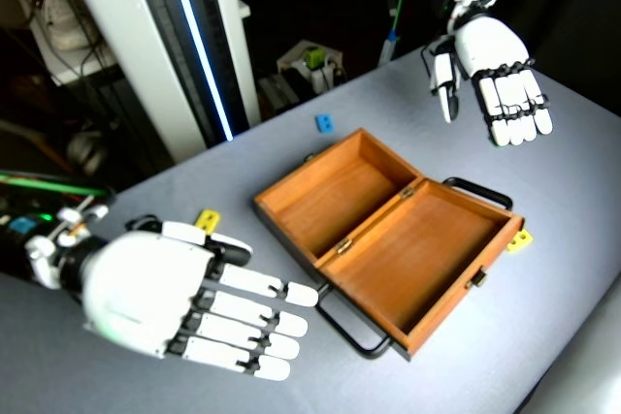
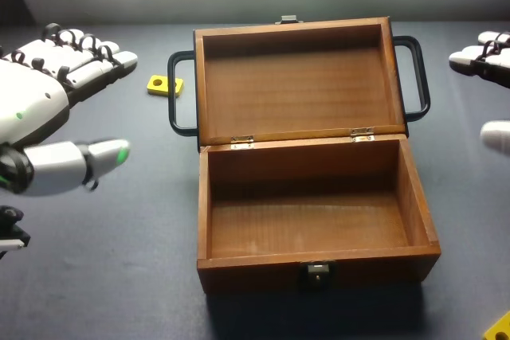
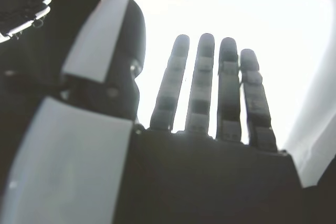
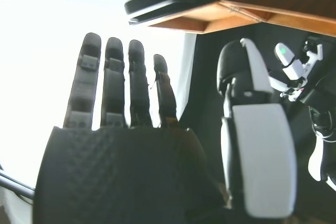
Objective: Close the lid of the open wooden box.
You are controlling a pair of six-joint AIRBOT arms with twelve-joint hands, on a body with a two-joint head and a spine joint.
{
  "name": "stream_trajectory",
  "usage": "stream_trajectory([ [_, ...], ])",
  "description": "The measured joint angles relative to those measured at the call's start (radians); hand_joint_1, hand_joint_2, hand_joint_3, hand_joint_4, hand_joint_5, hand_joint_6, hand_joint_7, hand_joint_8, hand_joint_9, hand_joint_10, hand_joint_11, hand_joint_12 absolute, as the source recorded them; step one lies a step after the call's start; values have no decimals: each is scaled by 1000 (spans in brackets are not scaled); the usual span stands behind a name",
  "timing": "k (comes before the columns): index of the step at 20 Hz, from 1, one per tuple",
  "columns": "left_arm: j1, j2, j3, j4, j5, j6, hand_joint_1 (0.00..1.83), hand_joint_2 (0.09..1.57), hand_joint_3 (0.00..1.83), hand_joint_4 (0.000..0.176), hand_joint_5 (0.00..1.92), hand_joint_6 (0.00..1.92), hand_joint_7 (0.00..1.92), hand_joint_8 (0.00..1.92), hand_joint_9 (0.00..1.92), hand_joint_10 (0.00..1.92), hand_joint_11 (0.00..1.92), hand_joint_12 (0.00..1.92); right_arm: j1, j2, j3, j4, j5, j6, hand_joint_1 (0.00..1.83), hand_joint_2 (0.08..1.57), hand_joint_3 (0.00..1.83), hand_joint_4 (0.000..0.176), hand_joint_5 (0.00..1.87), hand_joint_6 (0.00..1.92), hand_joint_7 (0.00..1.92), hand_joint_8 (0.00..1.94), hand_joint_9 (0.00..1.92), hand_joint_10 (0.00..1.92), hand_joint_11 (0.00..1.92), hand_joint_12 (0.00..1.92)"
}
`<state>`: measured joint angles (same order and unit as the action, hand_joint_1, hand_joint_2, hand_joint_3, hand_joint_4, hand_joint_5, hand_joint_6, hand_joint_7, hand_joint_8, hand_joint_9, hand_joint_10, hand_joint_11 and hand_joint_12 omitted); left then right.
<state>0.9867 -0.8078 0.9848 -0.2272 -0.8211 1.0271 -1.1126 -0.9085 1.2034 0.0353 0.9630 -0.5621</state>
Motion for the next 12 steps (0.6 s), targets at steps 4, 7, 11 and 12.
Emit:
stream_trajectory([
  [4, 0, -4, 2, 5, 6, 0, 0, 1344, 0, 0, 22, 0, 1, 0, 0, 0, 0, 0, 0, -4, 1, -3, 1, 0, 33, 1435, 5, 0, 148, 0, 89, 0, 0, 0, 29, 32],
  [7, 0, -14, 11, 10, 20, 0, 0, 1307, 0, 0, 27, 3, 16, 6, 0, 0, 0, 0, 2, -13, 13, -9, -8, 0, 0, 1413, 0, 0, 124, 0, 73, 0, 0, 0, 13, 18],
  [11, -55, -70, 84, -22, 111, 29, 0, 1335, 0, 0, 3, 0, 0, 0, 0, 0, 0, 0, 40, -20, 48, -14, -58, 0, 0, 1405, 0, 0, 121, 3, 87, 6, 0, 0, 24, 20],
  [12, -62, -83, 102, -39, 142, 41, 0, 1334, 0, 0, 0, 0, 0, 0, 0, 0, 0, 0, 53, -26, 62, -15, -78, 0, 0, 1396, 0, 0, 131, 7, 97, 9, 0, 0, 26, 20],
])
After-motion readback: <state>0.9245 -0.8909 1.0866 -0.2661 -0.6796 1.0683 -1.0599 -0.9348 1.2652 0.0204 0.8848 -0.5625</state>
